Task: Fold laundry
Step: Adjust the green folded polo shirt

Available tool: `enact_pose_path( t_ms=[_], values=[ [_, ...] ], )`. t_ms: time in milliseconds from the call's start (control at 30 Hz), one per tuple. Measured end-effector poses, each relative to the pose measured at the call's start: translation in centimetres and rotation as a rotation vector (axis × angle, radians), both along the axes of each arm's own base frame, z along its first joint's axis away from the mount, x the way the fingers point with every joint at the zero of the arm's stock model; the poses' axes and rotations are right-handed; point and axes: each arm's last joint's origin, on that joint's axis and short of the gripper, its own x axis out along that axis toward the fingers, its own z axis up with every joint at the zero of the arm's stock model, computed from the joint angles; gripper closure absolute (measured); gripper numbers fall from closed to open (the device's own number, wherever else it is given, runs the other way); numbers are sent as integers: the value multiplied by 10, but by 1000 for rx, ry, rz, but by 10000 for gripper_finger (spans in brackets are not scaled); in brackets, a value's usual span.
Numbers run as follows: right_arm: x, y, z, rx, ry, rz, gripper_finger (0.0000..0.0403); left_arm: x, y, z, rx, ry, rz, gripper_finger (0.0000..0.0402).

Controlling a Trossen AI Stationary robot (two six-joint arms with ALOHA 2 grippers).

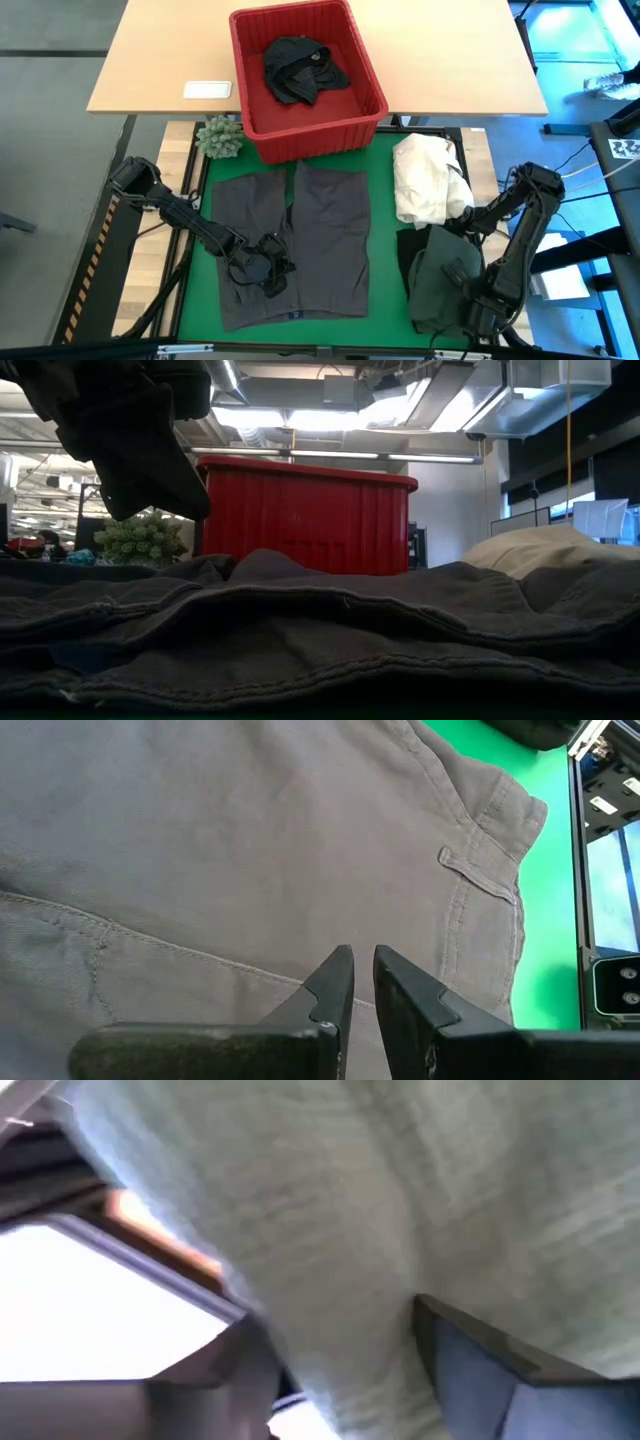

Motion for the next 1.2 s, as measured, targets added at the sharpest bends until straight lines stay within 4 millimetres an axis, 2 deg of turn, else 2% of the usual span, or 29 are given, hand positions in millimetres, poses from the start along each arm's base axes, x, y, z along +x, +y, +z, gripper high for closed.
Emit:
enact_pose_path(
  t_ms=[167,200,300,433,633,733,800,933,1033,1067,1200],
  values=[
    [1,6,14,37,22,-72,123,0,0,0,-1,0,0,362],
    [3,14,23,134,29,-71,117,0,0,0,-1,0,0,362],
    [3,14,34,155,15,-111,107,0,0,0,-11,-1,8,362],
    [10,23,56,261,-119,-147,105,-1,-2,0,-24,-2,4,362],
    [16,15,59,119,-394,-157,110,-1,-3,0,-26,-2,3,362],
    [19,5,51,-4,-454,-185,139,-1,-3,0,-26,-2,1,362],
    [22,-4,40,-81,-407,-209,175,-2,-4,0,-28,0,-2,362],
    [25,-26,18,-241,-249,-283,280,-3,-6,0,-31,2,-15,362],
    [30,-38,2,-296,-178,-321,369,-3,-6,0,-30,3,-17,362],
    [31,-41,-4,-303,-162,-325,386,-3,-6,0,-29,3,-18,362],
    [41,-43,-33,-183,-121,-318,375,-3,-5,0,-26,5,-18,362]
  ],
)
